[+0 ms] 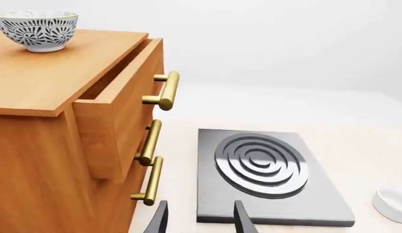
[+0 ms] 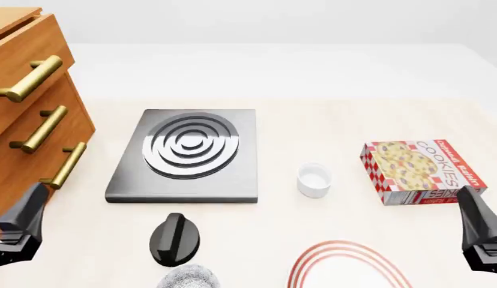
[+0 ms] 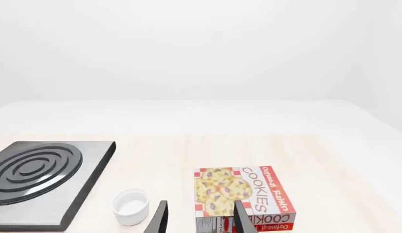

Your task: Pick the akita bowl on the wooden cabinet and place it on the plate.

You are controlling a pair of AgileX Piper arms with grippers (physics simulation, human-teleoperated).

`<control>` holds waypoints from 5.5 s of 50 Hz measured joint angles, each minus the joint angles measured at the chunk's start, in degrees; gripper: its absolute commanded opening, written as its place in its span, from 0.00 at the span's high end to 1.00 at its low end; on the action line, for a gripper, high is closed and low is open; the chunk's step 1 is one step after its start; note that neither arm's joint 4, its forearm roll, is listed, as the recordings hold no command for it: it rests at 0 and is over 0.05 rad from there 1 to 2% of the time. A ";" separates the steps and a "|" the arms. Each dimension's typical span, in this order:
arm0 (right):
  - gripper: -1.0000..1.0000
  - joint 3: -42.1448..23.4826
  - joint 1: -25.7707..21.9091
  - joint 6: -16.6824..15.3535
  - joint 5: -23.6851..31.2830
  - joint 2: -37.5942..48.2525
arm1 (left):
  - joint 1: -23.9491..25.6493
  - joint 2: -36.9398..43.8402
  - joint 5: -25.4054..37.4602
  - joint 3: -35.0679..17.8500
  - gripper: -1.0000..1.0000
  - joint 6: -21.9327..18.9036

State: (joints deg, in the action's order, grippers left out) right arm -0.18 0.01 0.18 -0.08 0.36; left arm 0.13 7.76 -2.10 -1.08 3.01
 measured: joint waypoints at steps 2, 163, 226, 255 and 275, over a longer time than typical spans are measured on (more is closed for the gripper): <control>0.00 0.00 0.00 0.00 0.01 -0.01 | 0.12 0.04 1.10 -0.91 0.00 0.36; 0.00 0.01 -0.02 0.01 0.01 -0.01 | -35.41 44.43 33.88 -76.25 0.00 21.07; 0.00 0.01 -0.02 0.01 0.01 -0.01 | -39.94 52.82 30.83 -77.09 0.00 25.04; 0.00 0.01 -0.02 0.01 0.01 -0.01 | -39.74 56.83 27.85 -76.10 0.00 27.00; 0.00 0.01 -0.02 0.01 0.01 -0.01 | -38.77 59.97 26.18 -75.49 0.00 27.84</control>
State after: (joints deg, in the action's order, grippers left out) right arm -0.16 0.00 0.19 -0.07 0.35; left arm -38.64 67.73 24.08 -76.57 30.85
